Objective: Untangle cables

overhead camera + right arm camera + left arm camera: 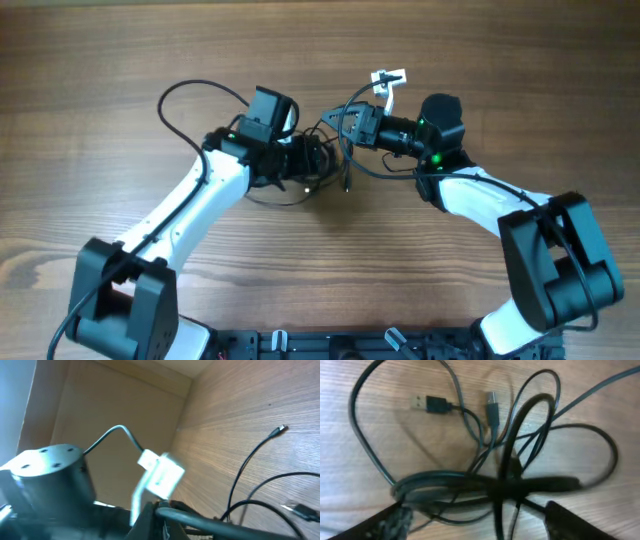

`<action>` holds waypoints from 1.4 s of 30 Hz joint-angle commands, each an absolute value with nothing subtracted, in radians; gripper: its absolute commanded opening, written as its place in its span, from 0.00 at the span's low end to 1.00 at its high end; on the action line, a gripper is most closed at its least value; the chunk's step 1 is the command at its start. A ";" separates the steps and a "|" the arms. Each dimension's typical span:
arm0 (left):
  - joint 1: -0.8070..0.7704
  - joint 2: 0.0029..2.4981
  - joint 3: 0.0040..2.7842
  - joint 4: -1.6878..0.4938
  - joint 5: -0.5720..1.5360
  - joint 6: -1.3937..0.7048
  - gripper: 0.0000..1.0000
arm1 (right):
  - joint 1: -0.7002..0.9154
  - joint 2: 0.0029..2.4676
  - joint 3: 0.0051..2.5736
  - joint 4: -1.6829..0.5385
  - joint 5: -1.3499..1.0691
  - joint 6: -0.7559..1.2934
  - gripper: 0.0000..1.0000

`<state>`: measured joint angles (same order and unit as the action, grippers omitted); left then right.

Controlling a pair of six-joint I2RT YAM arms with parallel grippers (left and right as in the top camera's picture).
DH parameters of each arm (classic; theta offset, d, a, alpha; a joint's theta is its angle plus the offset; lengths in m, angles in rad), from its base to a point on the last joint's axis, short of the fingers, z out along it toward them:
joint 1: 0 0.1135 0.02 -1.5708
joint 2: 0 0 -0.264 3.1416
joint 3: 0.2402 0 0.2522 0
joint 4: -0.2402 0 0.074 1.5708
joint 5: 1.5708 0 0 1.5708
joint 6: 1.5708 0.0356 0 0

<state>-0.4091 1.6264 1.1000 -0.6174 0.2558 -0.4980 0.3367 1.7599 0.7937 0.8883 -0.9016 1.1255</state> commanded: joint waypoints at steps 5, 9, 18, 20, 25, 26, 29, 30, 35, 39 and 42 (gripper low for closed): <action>-0.399 1.738 1.055 -0.574 0.085 -0.577 0.04 | 0.282 1.678 0.804 0.825 -0.907 1.019 0.05; -0.296 1.738 1.054 -0.644 -0.036 -0.619 0.04 | 0.067 1.549 0.804 0.717 -0.907 0.959 0.05; -0.229 1.738 1.053 -0.648 -0.036 -0.618 0.04 | -0.342 1.290 0.816 0.506 -0.893 0.855 0.05; -0.229 1.738 1.053 -0.657 -0.094 -0.619 0.04 | -0.424 1.249 0.865 0.486 -0.905 0.842 0.05; -0.147 1.738 1.053 -0.715 -0.252 -0.649 0.04 | -0.548 1.236 1.157 -0.059 -0.737 0.491 0.05; -0.108 1.738 1.053 -0.720 -0.252 -0.664 0.04 | -0.566 1.238 1.243 -0.208 -0.606 0.419 0.05; -0.012 1.738 1.053 -0.707 -0.134 -0.670 0.04 | -0.593 1.238 1.357 -0.383 -0.494 0.317 0.05; 0.000 1.738 1.053 -0.698 -0.068 -0.669 0.04 | -0.593 1.238 1.357 -0.399 -0.495 0.315 0.05; -0.062 1.738 1.053 -0.609 0.249 -0.553 0.11 | -0.519 1.254 1.350 -0.534 -0.497 0.313 1.00; -0.156 1.737 1.053 -0.599 0.251 -0.553 0.43 | -0.400 1.255 1.348 -0.596 -0.498 0.308 1.00; -0.206 1.736 1.053 -0.520 0.250 -0.554 0.46 | -0.215 1.265 1.297 -0.652 -0.498 0.170 1.00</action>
